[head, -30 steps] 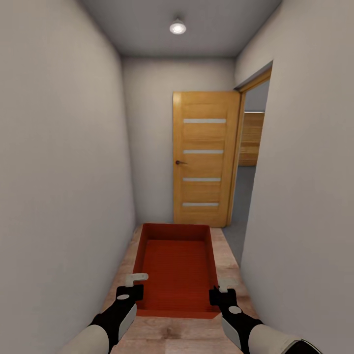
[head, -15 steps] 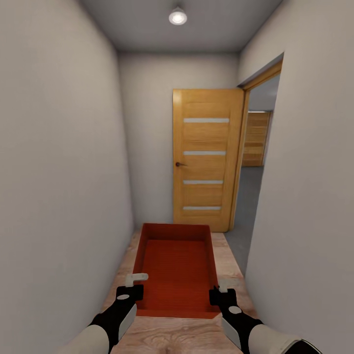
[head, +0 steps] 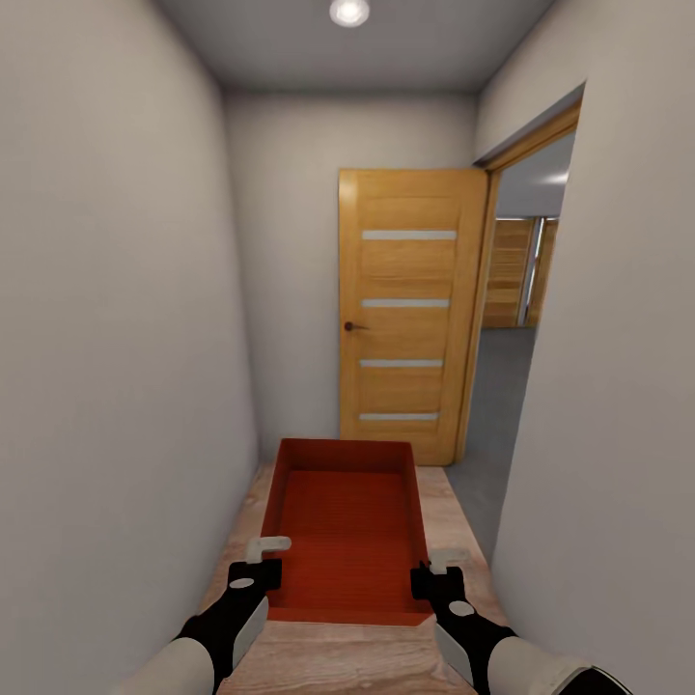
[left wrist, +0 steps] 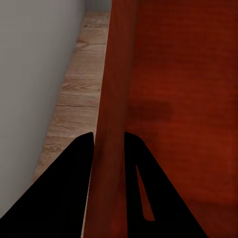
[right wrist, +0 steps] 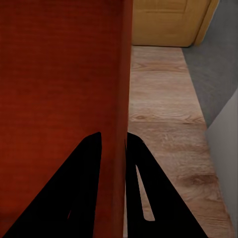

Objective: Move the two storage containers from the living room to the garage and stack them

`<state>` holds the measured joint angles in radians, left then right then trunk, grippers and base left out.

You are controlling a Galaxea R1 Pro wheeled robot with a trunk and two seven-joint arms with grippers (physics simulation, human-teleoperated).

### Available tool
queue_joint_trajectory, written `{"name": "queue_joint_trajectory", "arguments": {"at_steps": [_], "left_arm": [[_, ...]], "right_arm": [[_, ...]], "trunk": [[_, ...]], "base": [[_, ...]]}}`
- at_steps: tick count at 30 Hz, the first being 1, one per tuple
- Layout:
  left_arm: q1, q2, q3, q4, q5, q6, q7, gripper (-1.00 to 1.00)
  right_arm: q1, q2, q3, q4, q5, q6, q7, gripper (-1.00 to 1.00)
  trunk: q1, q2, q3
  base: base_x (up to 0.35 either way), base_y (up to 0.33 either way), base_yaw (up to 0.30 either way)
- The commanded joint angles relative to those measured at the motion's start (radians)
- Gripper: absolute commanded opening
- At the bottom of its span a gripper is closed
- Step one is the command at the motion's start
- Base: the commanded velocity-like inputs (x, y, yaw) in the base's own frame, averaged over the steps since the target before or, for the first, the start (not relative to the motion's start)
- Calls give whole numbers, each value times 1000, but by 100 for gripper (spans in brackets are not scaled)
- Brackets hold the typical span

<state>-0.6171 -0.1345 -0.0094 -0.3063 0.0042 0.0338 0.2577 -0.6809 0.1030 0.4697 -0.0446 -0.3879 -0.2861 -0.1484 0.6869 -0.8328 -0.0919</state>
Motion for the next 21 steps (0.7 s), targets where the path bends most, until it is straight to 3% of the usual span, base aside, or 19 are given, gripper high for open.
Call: {"name": "queue_joint_trajectory", "arguments": {"at_steps": [1, 21], "left_arm": [[-1, 9, 23, -31, -15, 4, 8, -100], [-1, 9, 23, -31, -15, 5, 8, -100]], "right_arm": [[0, 0, -8, 2, -11, -2, 1, -100], [0, 0, -8, 2, -11, -2, 1, -100]], "trunk": [[1, -1, -2], [1, -1, -2]], "base": [[324, 0, 0], [324, 0, 0]]}}
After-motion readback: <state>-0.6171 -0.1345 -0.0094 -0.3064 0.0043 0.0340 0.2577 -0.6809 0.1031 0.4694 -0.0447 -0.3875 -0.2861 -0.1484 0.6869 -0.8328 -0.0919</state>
